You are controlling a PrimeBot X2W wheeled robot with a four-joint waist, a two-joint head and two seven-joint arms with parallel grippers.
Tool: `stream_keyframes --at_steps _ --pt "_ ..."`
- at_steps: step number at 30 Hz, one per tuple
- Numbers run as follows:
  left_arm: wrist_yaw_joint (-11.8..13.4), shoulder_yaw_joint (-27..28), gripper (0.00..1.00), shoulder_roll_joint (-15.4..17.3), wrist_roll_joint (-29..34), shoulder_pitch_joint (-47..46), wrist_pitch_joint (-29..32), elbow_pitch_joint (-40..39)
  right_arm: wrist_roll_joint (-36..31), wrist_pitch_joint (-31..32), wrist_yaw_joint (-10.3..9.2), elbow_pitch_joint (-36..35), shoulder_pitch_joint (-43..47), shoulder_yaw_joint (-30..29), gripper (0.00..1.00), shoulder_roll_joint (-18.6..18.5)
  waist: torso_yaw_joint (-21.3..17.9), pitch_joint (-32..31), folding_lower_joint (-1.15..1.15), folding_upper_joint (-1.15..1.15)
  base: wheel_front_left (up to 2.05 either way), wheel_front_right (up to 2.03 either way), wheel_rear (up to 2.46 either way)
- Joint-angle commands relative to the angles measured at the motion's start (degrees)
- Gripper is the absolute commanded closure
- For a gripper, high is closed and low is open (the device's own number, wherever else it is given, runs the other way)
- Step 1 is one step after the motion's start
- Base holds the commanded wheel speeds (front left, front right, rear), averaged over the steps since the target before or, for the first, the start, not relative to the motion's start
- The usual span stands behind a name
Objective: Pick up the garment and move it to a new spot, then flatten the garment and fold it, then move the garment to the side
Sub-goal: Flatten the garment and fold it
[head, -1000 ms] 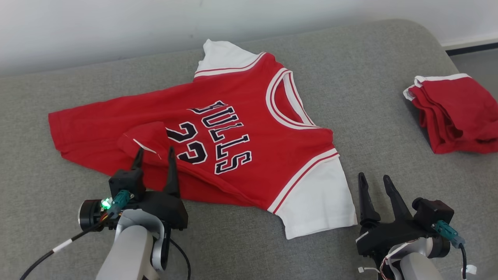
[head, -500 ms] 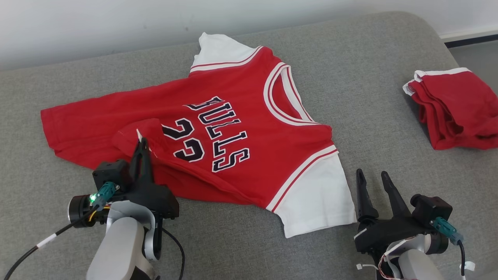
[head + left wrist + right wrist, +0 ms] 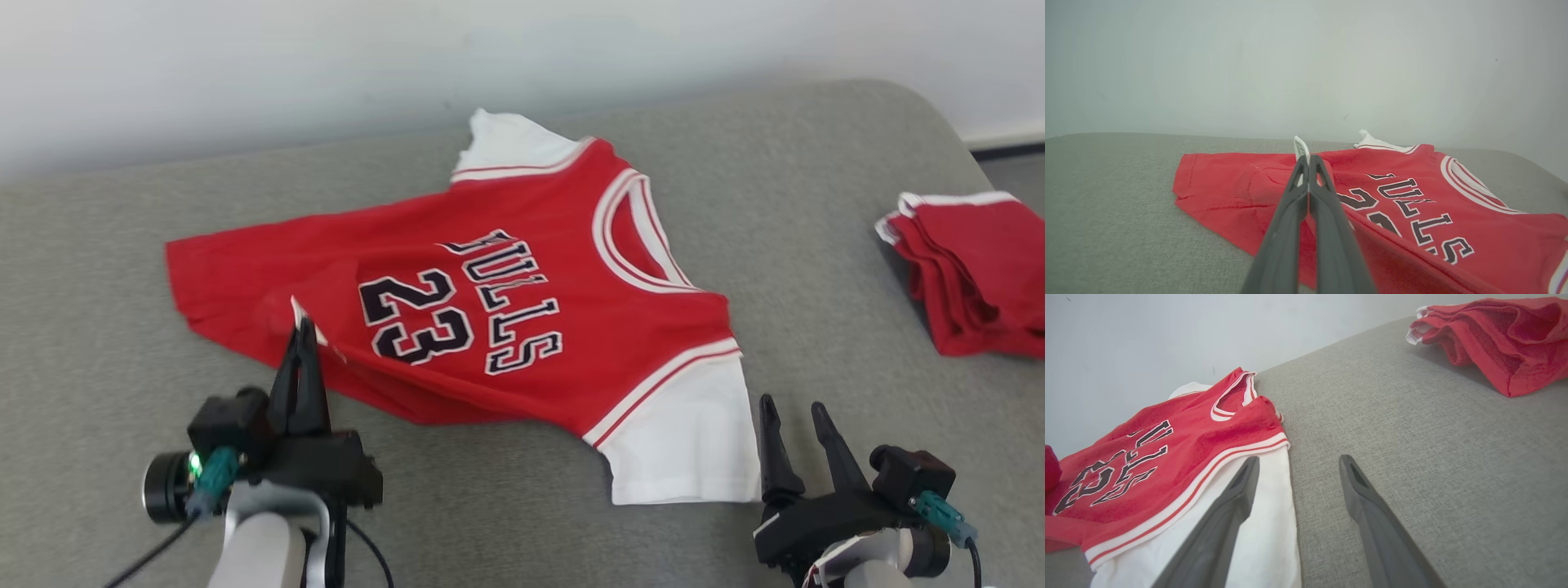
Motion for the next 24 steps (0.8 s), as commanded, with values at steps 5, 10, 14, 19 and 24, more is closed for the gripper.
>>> stream_keyframes --at_steps 5,10,14,19,24 --pt "1.22 -0.36 1.0 0.14 0.83 8.04 -0.18 -4.99 -0.81 -0.02 -0.15 1.06 2.22 -0.49 0.0 0.69 7.46 -5.93 0.0 0.0 0.0 0.0 0.0" --pt "2.13 -0.96 1.0 0.11 0.9 14.38 -0.18 -5.72 -1.18 -0.03 -0.16 1.57 3.15 -0.95 0.0 1.04 9.45 -7.51 0.0 0.0 0.0 0.0 0.0" --pt "2.69 -1.39 0.0 0.11 0.6 17.63 -0.18 -3.69 -1.34 -0.03 -0.16 2.22 3.41 -0.73 0.0 1.17 9.5 -8.48 0.0 0.0 0.0 0.0 0.0" --pt "4.01 0.14 0.0 0.14 0.87 19.76 -0.18 -1.92 -1.43 -0.02 -0.16 2.25 3.69 -0.84 0.0 1.25 8.93 -9.07 0.0 0.0 0.0 0.0 0.0" --pt "4.46 3.71 0.0 1.2 3.64 20.85 -0.18 -2.72 -2.55 -0.02 -0.16 0.98 4.13 -1.46 0.0 1.29 8.03 -9.49 0.0 0.0 0.0 0.0 0.0"
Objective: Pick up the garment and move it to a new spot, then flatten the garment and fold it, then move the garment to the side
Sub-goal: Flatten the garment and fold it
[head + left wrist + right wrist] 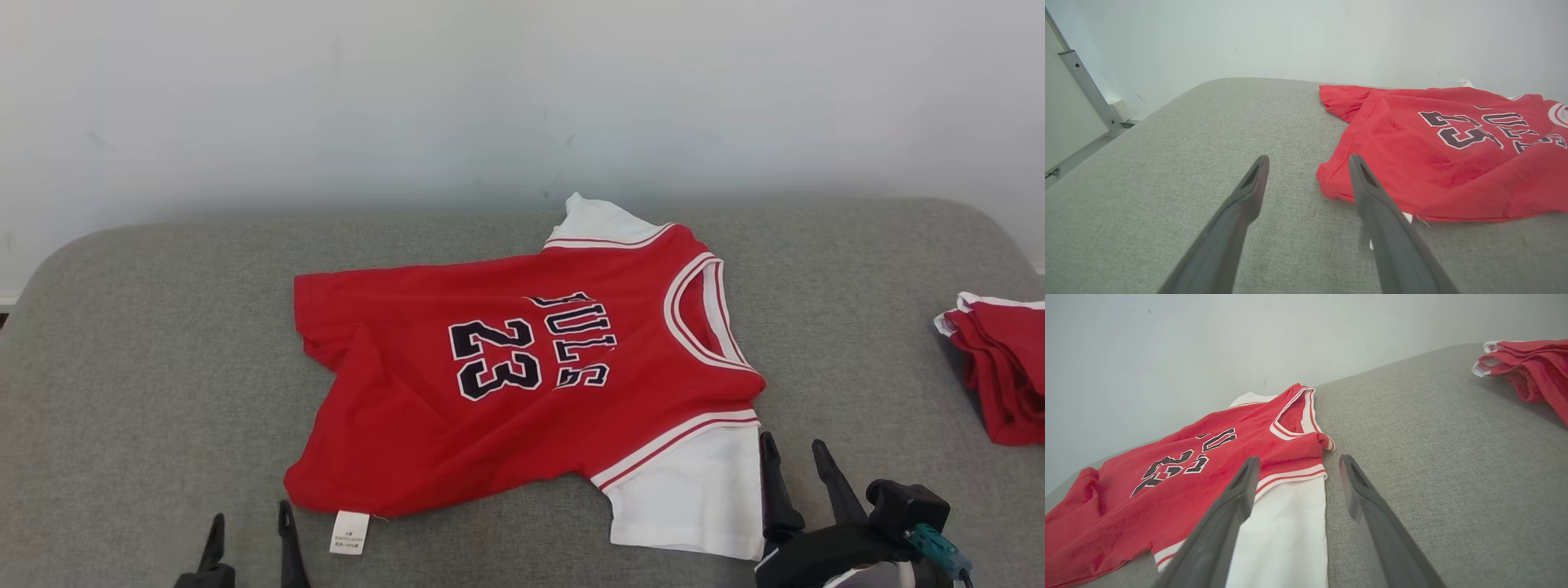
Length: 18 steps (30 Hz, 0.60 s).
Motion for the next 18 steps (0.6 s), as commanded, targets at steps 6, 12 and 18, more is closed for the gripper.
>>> stream_keyframes --at_steps 6,12,18 --pt "-1.06 3.22 0.0 1.54 2.99 1.01 -0.18 -1.76 -6.15 -0.04 -0.16 -4.5 1.98 -0.76 0.0 -0.04 -2.02 -0.31 0.01 0.0 0.0 0.0 0.0" --pt "-3.36 4.82 0.0 1.92 4.83 2.38 -0.18 -2.43 -13.03 -0.03 -0.16 -8.88 4.78 -0.15 0.0 -0.07 -4.1 -0.58 0.01 0.0 0.0 0.0 0.0" --pt "-4.54 6.61 0.0 1.34 6.13 4.19 -0.18 -3.65 -15.06 -0.04 -0.16 -10.58 7.4 1.02 0.0 0.1 -5.78 -0.86 0.01 0.0 0.0 0.0 0.0"
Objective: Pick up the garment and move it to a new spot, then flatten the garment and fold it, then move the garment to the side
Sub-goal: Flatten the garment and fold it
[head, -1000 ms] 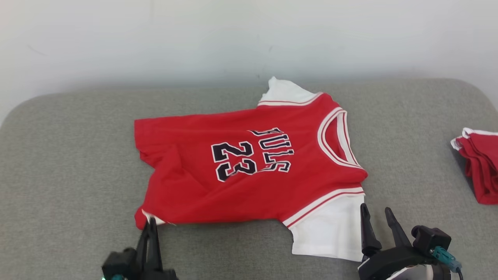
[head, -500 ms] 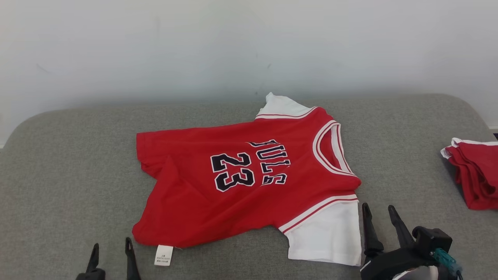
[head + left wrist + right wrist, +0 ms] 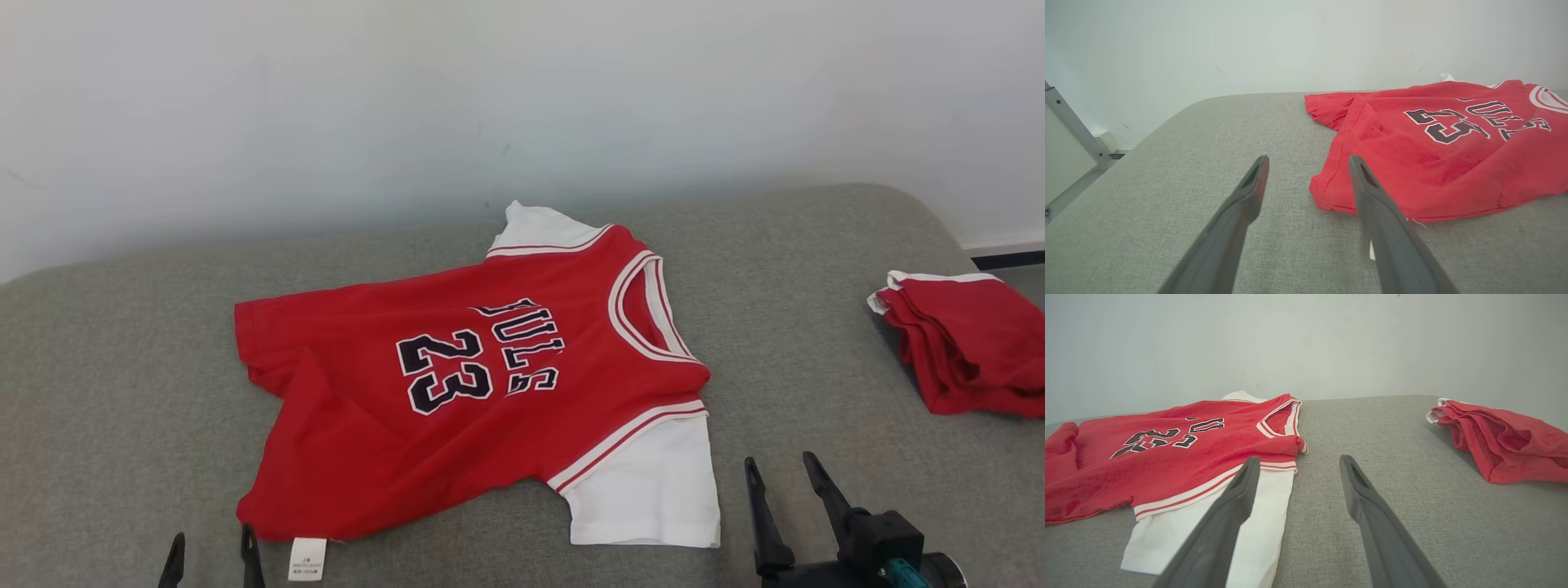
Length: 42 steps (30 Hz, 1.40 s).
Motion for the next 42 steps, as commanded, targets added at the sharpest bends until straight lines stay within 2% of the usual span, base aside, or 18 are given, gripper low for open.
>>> stream_keyframes --at_steps 1,14,19,33,35,37,38,39,40,42 --pt "-0.21 0.45 0.0 -0.25 0.34 1.2 -0.18 -0.2 -0.41 -0.03 -0.16 -0.35 0.76 0.2 0.0 0.11 -0.53 -0.16 0.0 0.0 0.0 0.0 0.0" --pt "-2.45 2.31 0.0 -1.4 2.34 2.76 -0.18 -1.58 0.08 -0.03 -0.16 -0.31 2.03 2.25 0.0 0.23 -0.62 -0.49 0.0 0.0 0.0 0.0 0.0" --pt "-3.21 2.15 0.0 -1.82 2.4 1.91 -0.18 -1.11 2.73 -0.04 -0.16 4.29 1.43 3.44 0.0 0.24 0.2 0.29 0.0 0.0 0.0 0.0 0.0" --pt "-2.69 0.05 0.0 -2.38 1.26 -0.36 -0.18 -0.52 5.93 -0.03 -0.16 17.52 -4.36 3.81 0.0 0.24 3.71 4.54 0.0 0.0 0.0 0.0 0.0" --pt "-2.19 -0.07 0.0 -2.39 0.92 -0.7 -0.18 -0.46 6.39 -0.01 -0.16 20.15 -5.29 3.88 0.05 0.22 4.12 4.87 0.0 0.0 0.0 0.0 0.0" --pt "-1.88 -0.45 0.0 -2.41 0.58 -0.74 -0.18 -0.56 6.1 0.08 -0.16 22.57 -6.09 3.96 0.25 0.17 4.39 5.02 0.0 0.0 0.0 0.0 0.0" --pt "-1.7 -0.62 0.0 -2.41 0.43 -0.65 -0.18 -0.64 6.14 0.11 -0.16 23.33 -6.34 3.85 0.5 0.14 4.46 5.08 0.0 0.0 0.0 0.0 0.0" --pt "-1.65 -0.77 0.0 -2.4 0.34 -0.62 -0.18 -0.69 6.08 0.16 -0.16 23.96 -6.63 3.76 0.64 -0.13 4.5 5.13 0.0 0.0 0.0 0.0 0.0" --pt "-1.42 -0.89 0.0 -2.4 0.03 -0.64 -0.18 -0.78 5.98 0.22 -0.16 24.28 -6.71 3.76 1.0 -0.3 4.5 5.16 0.0 0.0 0.0 0.0 0.0" --pt "-1.12 -1.06 0.0 -2.41 -0.29 -0.56 -0.18 -0.95 6.45 0.21 -0.17 24.0 -6.73 2.94 1.0 -0.63 4.36 5.17 0.0 0.0 0.0 0.0 0.0"
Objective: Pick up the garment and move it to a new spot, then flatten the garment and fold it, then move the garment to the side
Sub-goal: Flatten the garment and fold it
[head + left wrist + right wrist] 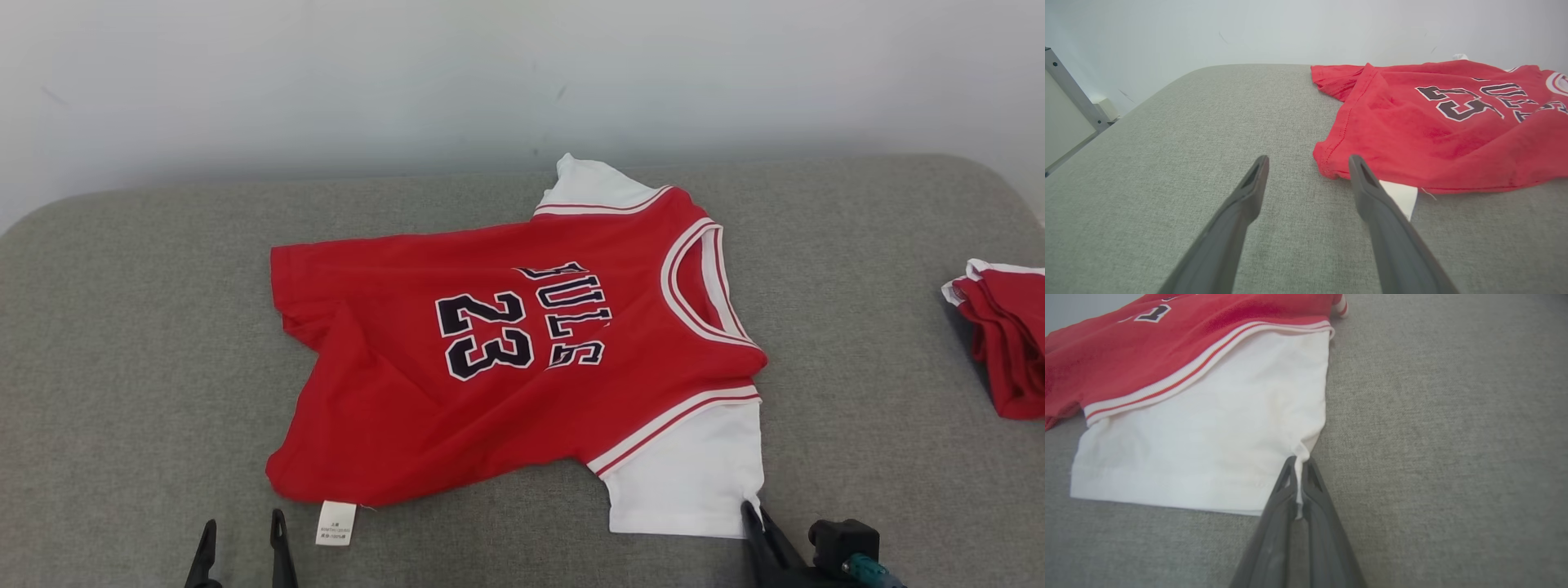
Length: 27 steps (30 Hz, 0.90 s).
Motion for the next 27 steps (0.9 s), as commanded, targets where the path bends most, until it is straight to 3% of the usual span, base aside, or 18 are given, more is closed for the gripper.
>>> stream_keyframes --at_steps 1,12,18,27 --pt "0.28 -0.02 0.0 -0.11 -0.3 -0.11 -0.18 -0.21 0.32 0.49 -0.18 -0.18 0.65 -0.73 1.0 -0.46 -0.29 -0.03 -0.01 -0.01 0.0 0.0 0.0" --pt "-0.45 -1.11 0.0 -0.11 -1.9 -0.62 -0.18 2.48 -1.73 0.29 -0.18 -5.74 2.34 -8.33 1.0 -3.83 -2.98 -0.11 -0.01 -0.01 0.0 0.0 0.0" --pt "-2.23 -2.48 0.0 -0.09 -2.55 -1.56 -0.18 4.49 -2.28 0.3 -0.18 -6.42 1.58 -8.55 1.0 -3.16 -3.94 0.74 -0.01 -0.01 0.0 0.0 0.0" --pt "-2.85 -1.68 0.0 -0.09 -2.3 -4.08 -0.18 8.26 -2.21 0.3 -0.18 -7.55 0.1 -7.3 1.0 -3.24 -4.87 3.07 -0.01 -0.01 0.0 0.0 0.0"
